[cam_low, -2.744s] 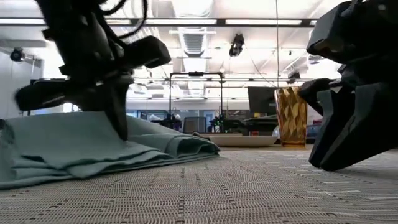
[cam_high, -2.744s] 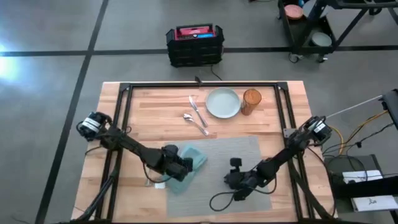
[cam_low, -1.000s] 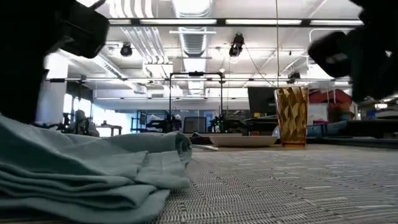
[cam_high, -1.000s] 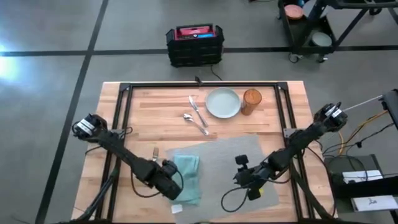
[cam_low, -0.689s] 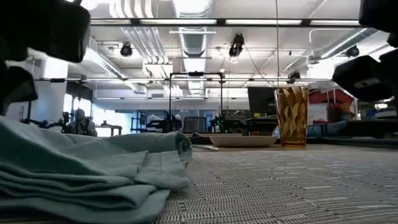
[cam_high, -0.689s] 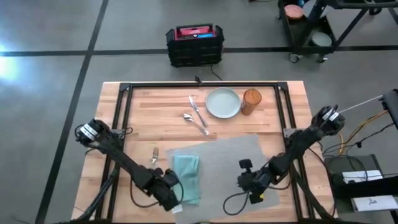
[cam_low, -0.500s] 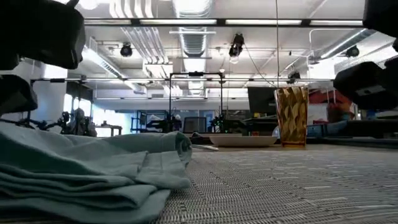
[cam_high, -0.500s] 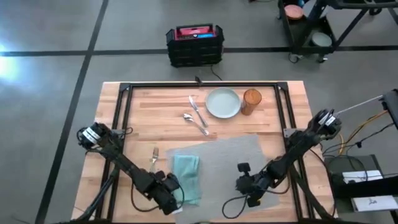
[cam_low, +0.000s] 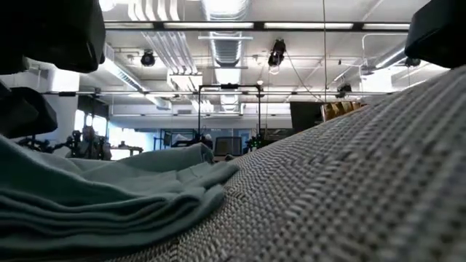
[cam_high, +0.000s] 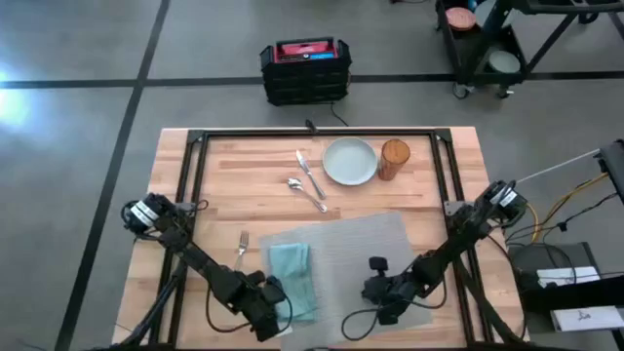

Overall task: Set table place
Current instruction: Fold the blue napkin on the gray placemat

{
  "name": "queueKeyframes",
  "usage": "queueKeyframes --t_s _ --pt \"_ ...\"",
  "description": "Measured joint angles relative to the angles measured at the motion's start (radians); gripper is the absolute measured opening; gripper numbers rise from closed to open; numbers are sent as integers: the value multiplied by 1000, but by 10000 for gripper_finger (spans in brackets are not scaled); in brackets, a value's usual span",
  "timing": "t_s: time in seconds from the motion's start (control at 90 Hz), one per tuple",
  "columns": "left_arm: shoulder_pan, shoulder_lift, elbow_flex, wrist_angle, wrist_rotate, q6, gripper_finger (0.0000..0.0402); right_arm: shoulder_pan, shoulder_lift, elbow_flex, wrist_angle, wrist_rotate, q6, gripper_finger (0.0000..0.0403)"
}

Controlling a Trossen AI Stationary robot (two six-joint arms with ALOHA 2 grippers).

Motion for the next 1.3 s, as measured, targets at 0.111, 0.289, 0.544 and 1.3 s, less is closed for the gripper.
queueKeyframes --t_s 0.111,0.289,0.544,1.3 --pt "-7 -18 0 0 19 -15 118 2 -5 2 -29 -17 8 25" --pt "-6 -33 0 38 0 7 115 -3 -15 0 -40 -16 6 29" --pt "-5 -9 0 90 44 27 116 -3 -16 0 -42 -17 -2 24" --pt "5 -105 11 -24 -340 155 114 -157 73 208 166 9 -316 9"
